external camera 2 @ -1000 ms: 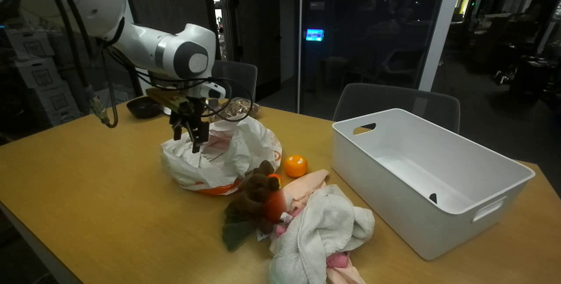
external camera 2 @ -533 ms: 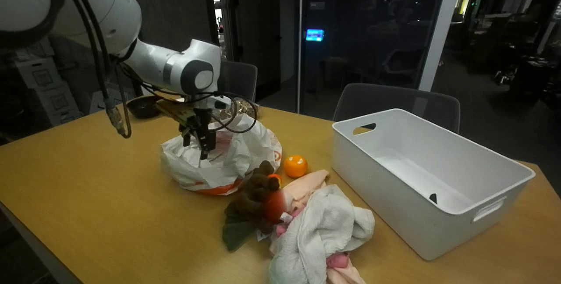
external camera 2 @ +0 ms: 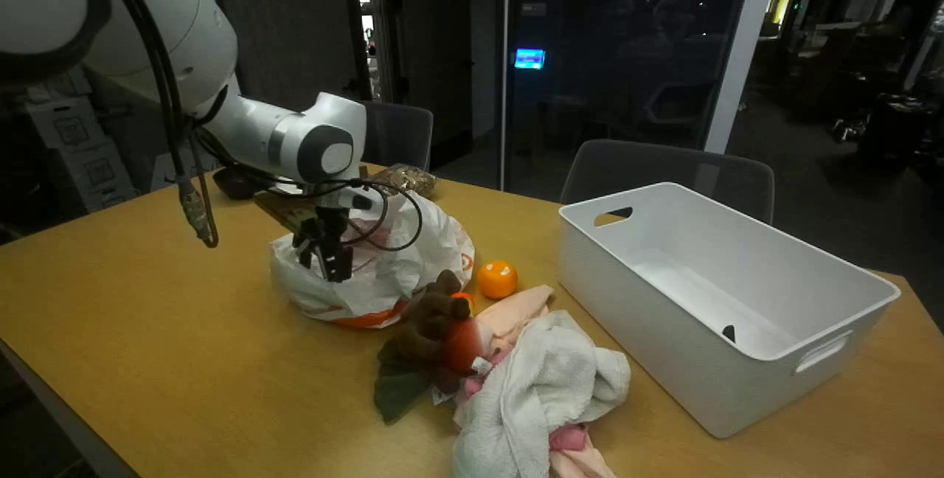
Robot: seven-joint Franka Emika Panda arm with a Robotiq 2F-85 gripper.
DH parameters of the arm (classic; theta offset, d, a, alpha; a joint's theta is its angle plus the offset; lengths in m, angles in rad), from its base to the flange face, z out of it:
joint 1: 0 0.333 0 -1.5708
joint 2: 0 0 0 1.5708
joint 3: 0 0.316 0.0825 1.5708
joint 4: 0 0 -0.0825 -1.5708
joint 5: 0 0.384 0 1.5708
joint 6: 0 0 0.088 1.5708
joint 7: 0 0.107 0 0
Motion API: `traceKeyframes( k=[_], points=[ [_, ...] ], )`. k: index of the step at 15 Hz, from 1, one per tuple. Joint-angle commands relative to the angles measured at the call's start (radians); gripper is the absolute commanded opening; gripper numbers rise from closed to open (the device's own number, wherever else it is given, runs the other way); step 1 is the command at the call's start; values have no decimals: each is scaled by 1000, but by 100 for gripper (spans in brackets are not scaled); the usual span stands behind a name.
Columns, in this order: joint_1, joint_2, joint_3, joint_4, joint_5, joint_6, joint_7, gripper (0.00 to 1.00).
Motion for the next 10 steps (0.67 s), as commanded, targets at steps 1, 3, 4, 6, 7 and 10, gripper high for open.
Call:
traceKeyframes(
  k=[1, 3, 4, 6, 7, 10],
  points=[
    [22, -42, -3, -54, -1, 0, 13, 100],
    [31, -42, -1, -66, -3, 9, 17, 98],
    [35, -43, -1, -69, -5, 10, 15, 74],
    [39, -48, 1, -75, -5, 16, 10, 73],
    [42, -52, 0, -77, -6, 20, 12, 65],
    [43, -67, -1, -79, -6, 18, 12, 41]
  ],
)
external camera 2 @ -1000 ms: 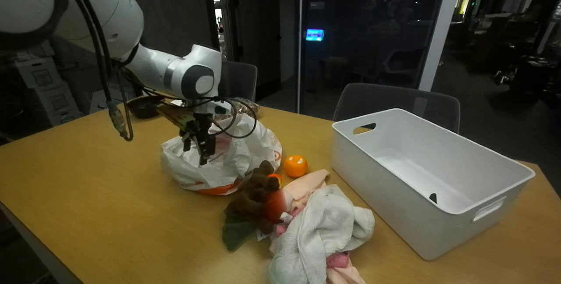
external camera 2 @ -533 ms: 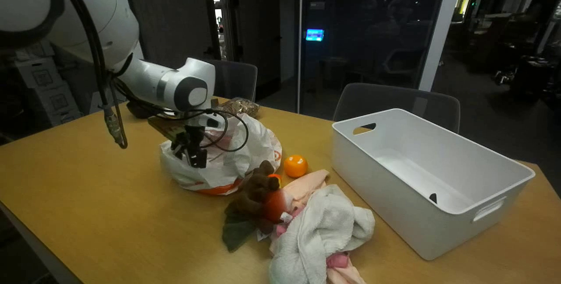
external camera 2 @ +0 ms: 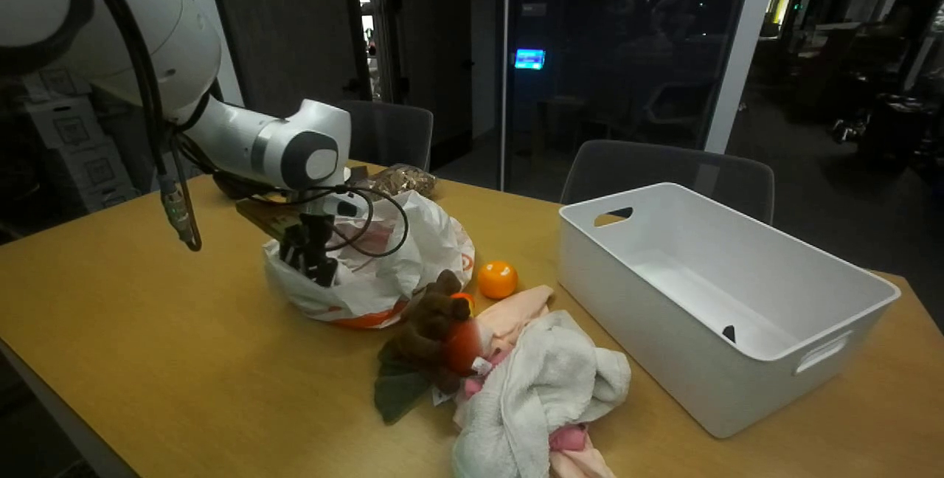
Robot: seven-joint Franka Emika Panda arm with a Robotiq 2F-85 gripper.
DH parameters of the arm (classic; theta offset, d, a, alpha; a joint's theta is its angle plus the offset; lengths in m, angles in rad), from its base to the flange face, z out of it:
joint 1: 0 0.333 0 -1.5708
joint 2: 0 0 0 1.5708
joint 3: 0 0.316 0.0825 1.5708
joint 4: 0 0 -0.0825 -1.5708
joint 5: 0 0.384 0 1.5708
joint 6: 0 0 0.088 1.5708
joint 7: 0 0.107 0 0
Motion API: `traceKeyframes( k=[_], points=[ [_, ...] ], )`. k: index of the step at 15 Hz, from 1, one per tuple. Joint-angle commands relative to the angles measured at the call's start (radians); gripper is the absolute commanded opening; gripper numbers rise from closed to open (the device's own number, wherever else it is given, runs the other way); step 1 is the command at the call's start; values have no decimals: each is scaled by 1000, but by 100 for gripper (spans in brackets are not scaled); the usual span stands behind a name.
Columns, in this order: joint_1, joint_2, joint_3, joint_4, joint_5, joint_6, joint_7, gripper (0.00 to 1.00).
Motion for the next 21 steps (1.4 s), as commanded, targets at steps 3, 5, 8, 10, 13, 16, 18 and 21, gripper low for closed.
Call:
traceKeyframes(
  k=[3, 5, 8, 10, 13, 16, 18, 21],
  points=[
    [3, -81, -2, -34, -3, 16, 3, 22],
    [-3, -96, -2, -30, 5, 14, 2, 22],
    [-2, -127, -6, -43, -12, 40, 1, 22],
    [3, -157, -14, -59, -45, 82, 24, 22],
    [4, -254, -35, -132, -100, 176, 123, 22],
    [-26, -355, -60, -202, -114, 180, 238, 22],
    [-63, -430, -77, -258, -90, 169, 287, 22],
    [-130, -512, -105, -317, -89, 175, 348, 22]
  ],
)
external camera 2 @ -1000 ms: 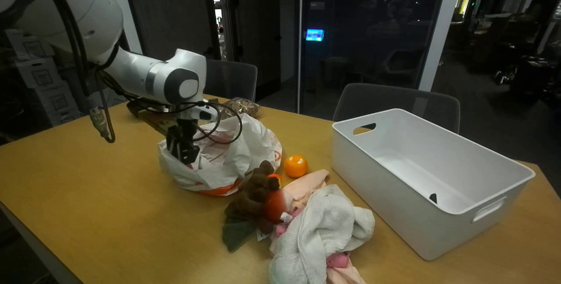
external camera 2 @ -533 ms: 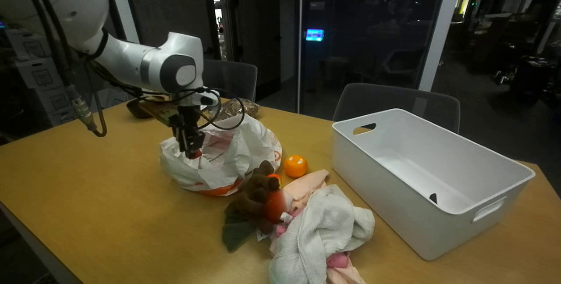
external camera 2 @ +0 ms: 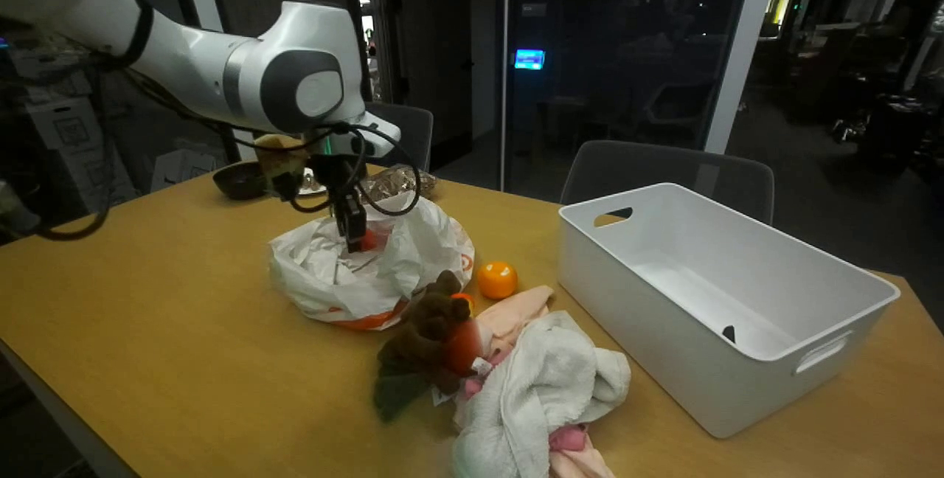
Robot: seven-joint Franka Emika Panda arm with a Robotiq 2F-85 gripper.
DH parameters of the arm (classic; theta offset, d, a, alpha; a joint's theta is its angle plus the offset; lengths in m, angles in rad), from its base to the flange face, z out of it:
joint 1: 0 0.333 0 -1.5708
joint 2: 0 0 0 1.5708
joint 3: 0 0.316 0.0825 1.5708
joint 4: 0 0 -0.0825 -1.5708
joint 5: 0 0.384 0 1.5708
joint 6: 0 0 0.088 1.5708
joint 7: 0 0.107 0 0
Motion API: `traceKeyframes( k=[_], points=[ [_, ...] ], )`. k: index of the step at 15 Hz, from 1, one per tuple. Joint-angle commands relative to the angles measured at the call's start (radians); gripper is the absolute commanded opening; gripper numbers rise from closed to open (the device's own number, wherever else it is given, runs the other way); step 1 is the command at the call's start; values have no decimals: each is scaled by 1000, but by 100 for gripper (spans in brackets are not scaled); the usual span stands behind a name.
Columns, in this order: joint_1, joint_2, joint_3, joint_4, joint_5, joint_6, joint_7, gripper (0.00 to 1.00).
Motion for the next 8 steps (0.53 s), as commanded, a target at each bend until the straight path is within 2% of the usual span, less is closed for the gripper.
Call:
traceKeyframes(
  k=[1, 3, 4, 5, 6, 8],
  points=[
    [-79, -124, -25, -91, 16, 16, 79, 22],
    [-118, -117, -43, -80, 38, 16, 85, 22],
    [-134, -114, -50, -76, 47, 16, 82, 32],
    [-145, -105, -56, -67, 62, 15, 75, 72],
    [-154, -102, -61, -65, 80, 14, 70, 71],
    [-167, -104, -67, -63, 108, 7, 65, 84]
  ],
)
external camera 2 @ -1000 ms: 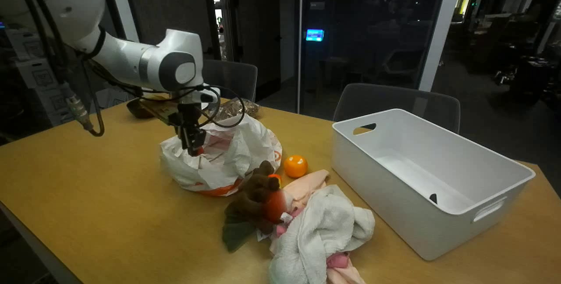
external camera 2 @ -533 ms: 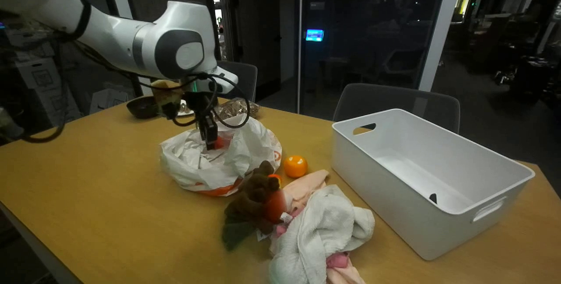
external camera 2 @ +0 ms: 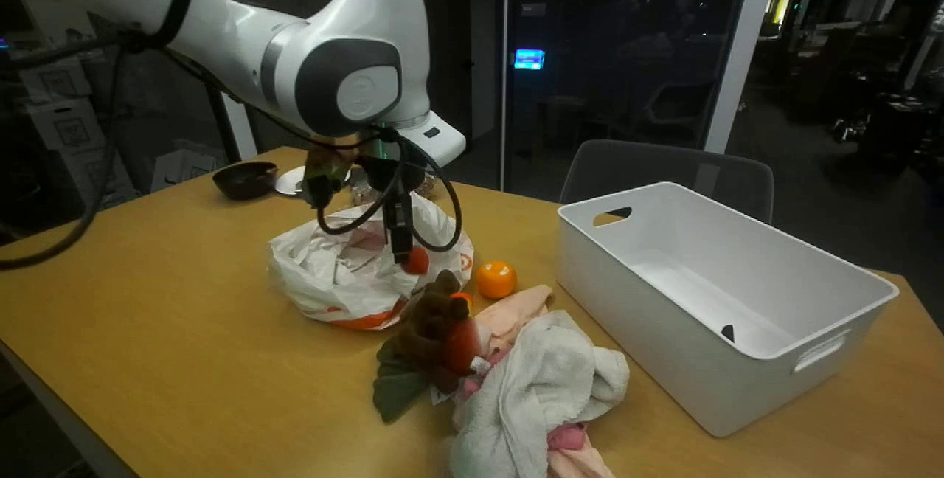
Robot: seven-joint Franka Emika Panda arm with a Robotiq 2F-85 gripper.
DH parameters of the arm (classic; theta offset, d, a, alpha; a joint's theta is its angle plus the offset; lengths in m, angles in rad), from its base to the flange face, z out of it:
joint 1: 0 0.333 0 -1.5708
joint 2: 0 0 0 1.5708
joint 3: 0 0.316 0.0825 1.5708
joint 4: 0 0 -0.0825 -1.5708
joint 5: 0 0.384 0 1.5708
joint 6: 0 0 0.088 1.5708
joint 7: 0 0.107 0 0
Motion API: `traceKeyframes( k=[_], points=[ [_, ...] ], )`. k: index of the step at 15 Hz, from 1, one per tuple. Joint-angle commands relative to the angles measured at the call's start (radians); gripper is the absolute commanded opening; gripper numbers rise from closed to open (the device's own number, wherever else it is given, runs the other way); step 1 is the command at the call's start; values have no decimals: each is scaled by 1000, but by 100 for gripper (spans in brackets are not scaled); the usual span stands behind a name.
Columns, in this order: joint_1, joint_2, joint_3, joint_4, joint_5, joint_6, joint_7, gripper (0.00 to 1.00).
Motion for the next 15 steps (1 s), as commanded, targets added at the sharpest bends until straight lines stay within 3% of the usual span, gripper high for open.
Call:
traceKeyframes(
  k=[1, 2, 7, 15],
  points=[
    [-16, -19, -4, 2, 64, -4, -4, 90],
    [-15, -26, -2, 2, 81, -16, -13, 99],
    [7, -94, 33, -13, 111, -69, 4, 100],
    [19, -126, 147, 18, -51, -160, 126, 100]
  ],
)
